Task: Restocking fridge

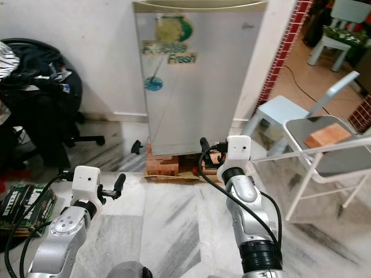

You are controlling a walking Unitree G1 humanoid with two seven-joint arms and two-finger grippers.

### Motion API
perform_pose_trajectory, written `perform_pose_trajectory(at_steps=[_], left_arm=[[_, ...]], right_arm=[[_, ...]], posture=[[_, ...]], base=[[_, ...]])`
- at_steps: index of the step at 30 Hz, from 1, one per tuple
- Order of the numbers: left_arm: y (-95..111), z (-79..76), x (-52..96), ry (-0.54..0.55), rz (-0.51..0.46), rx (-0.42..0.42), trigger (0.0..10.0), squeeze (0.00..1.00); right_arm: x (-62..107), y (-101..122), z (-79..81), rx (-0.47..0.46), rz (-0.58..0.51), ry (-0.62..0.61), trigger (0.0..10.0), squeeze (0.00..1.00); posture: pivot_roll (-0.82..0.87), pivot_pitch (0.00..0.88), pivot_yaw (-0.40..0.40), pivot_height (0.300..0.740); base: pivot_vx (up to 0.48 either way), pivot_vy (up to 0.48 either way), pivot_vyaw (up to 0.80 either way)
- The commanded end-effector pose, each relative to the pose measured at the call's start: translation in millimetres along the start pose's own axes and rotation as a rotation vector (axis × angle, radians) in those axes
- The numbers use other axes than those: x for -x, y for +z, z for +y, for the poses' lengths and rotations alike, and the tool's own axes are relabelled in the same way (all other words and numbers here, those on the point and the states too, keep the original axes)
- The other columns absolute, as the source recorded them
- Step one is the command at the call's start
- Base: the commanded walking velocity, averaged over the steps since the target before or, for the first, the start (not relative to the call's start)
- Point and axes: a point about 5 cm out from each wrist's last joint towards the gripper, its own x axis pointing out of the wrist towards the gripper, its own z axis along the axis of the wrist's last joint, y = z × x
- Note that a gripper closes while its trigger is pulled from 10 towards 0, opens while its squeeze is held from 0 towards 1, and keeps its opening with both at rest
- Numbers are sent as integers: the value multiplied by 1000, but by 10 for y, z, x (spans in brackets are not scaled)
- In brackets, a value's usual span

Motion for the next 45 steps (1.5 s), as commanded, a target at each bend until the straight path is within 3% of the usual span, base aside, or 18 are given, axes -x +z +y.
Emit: perform_pose_trajectory(at_steps=[1,8,26,45], left_arm=[[82,-17,-5,-13,-34,-5,10000,0],[86,-32,-1,-17,-38,6,10000,0],[74,-10,-3,-11,-26,-7,10000,0],[5,21,-11,35,24,-7,10000,0]], right_arm=[[4,17,-28,2,-2,7,10000,0],[9,25,-3,12,-4,29,10000,0],[-32,76,71,22,-30,68,10000,0],[-200,169,304,44,-54,189,10000,0]], posture=[[108,0,-13,740],[105,0,-14,740],[108,0,-13,740],[123,0,-19,740]], base=[[349,330,0],[401,261,0],[436,0,0],[394,222,0]])
